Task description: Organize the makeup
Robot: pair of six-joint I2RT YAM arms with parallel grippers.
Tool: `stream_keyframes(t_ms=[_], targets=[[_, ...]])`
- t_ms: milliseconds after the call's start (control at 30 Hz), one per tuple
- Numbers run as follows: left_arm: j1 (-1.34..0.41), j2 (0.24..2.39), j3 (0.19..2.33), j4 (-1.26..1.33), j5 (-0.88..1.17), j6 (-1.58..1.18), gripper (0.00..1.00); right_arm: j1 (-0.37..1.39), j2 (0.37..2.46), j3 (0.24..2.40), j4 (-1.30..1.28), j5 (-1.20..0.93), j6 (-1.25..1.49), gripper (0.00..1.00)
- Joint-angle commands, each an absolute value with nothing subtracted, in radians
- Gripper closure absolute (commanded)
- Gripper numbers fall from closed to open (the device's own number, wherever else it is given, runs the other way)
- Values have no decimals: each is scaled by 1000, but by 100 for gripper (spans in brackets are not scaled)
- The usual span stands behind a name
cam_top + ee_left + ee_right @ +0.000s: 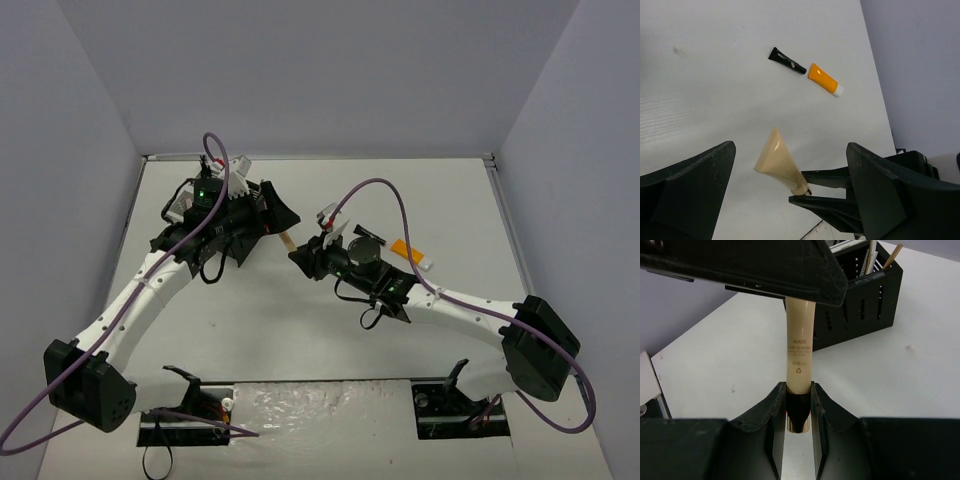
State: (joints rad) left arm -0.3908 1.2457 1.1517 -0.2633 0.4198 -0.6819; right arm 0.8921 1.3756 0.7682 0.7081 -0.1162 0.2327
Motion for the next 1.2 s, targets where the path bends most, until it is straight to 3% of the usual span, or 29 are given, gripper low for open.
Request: stream_keyframes(t_ms=[0,100,233,600,700,800,900,1033,1167], targets=[[-404,1230,1178,-158,431,-722,19,900,1327,771,838,-148,228,100],[-414,1232,1174,-151,431,-730,42,900,1324,767,839,-147,230,100],[-420,1233,1166,-141,432,-736,60,900,1321,764,841,-146,228,100],[-428,1241,1163,-129,440,-737,91,899,1318,761,847,-140,230,98],[-427,1237,1163,-129,437,-729,95,899,1322,764,848,-138,233,92],[-428,1234,1163,-127,434,-720,96,899,1324,768,842,-135,230,82],[-427,1228,1156,-107,425,-697,97,897,1320,776,819,-113,224,46],[-425,1229,1164,-117,382,-626,98,893,1313,789,778,-90,212,16],[-411,1227,1194,-172,228,-521,98,886,1281,788,704,-25,186,0]])
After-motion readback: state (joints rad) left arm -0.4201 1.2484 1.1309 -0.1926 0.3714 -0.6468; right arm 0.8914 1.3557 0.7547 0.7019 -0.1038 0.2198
